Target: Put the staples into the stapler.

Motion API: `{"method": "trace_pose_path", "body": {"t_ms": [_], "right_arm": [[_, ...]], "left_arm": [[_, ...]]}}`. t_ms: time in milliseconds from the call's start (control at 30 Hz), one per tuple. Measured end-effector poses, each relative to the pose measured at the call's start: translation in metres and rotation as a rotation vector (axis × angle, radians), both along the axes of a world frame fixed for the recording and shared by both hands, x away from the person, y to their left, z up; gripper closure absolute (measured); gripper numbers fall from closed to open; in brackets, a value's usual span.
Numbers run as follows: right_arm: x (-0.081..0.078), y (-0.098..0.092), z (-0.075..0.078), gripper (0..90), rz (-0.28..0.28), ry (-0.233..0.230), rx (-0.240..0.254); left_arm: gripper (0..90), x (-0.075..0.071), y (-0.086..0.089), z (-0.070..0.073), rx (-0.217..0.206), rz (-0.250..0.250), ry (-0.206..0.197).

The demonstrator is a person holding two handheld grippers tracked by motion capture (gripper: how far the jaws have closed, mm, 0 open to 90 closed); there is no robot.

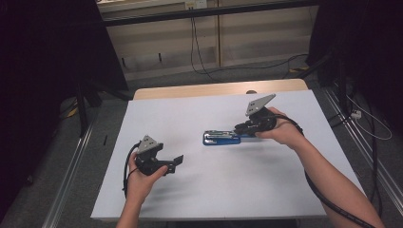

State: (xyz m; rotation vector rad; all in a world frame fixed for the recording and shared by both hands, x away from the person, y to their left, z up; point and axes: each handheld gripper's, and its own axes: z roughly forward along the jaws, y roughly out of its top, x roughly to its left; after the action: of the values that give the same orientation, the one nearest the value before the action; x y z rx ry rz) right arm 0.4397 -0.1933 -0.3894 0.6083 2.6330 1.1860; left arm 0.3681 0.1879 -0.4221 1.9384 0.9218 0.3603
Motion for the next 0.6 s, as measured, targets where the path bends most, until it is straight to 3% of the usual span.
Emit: {"method": "trace_pose_path", "body": {"t_ms": [600], "right_arm": [[0.0051, 0.0043, 0.0034, 79.0, 0.025, -0.015, -0.007]], "left_arm": [[5.0, -0.0012, 0.0029, 0.0008, 0.0, 0.007, -0.002]]}}
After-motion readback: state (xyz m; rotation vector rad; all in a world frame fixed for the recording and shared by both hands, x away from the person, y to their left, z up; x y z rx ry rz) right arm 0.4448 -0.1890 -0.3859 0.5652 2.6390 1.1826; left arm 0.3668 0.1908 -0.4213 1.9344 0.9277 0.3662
